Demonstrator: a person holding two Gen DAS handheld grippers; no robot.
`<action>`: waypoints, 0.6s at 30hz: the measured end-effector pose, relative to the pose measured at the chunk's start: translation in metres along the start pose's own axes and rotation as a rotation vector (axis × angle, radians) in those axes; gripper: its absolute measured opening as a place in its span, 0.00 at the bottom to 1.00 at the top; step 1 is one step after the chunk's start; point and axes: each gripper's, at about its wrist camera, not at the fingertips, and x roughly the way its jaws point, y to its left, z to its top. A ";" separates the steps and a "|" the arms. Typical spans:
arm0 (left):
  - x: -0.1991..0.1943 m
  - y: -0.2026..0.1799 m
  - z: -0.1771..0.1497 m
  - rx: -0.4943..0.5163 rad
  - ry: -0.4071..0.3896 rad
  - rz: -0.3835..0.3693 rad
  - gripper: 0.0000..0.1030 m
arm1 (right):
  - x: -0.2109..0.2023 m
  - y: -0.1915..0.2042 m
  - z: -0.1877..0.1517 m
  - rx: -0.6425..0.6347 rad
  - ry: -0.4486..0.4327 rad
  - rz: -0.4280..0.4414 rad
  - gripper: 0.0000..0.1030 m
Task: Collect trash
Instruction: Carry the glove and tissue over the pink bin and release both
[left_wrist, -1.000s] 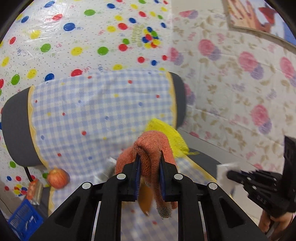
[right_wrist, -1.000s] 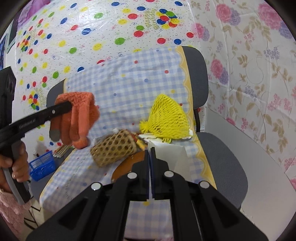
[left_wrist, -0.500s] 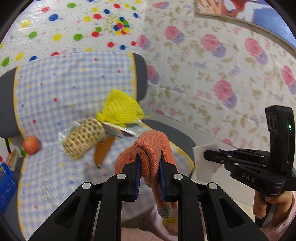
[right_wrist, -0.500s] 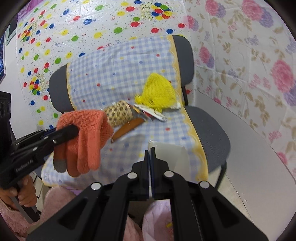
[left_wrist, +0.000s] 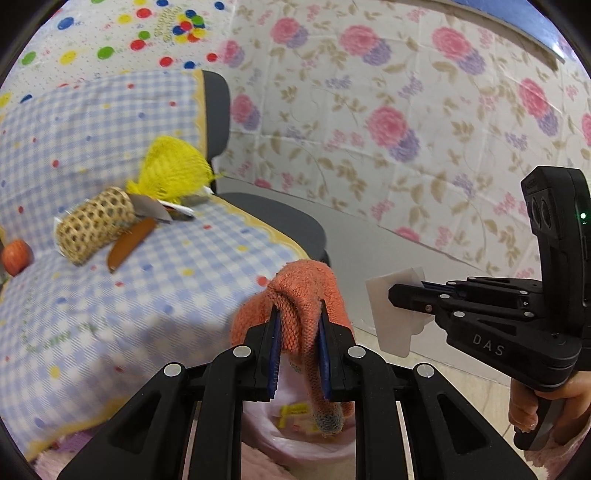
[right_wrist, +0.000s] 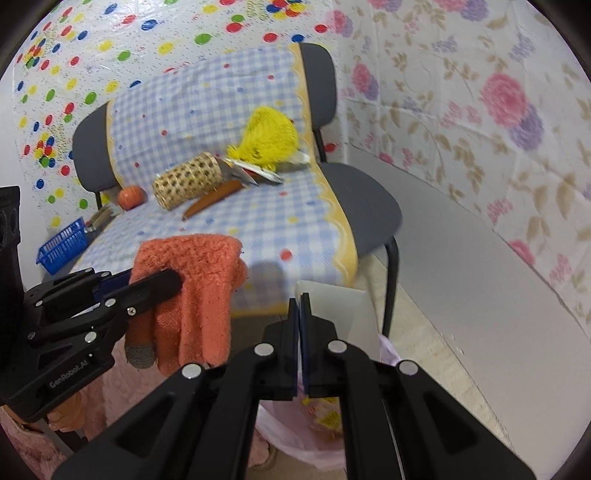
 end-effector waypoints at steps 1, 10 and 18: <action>0.003 -0.003 -0.004 0.000 0.009 -0.011 0.18 | 0.000 -0.004 -0.004 0.009 0.006 -0.004 0.02; 0.054 -0.008 -0.022 -0.008 0.144 -0.050 0.18 | 0.029 -0.031 -0.030 0.073 0.084 0.005 0.02; 0.097 -0.001 -0.026 -0.012 0.220 -0.047 0.21 | 0.073 -0.049 -0.035 0.123 0.148 0.029 0.02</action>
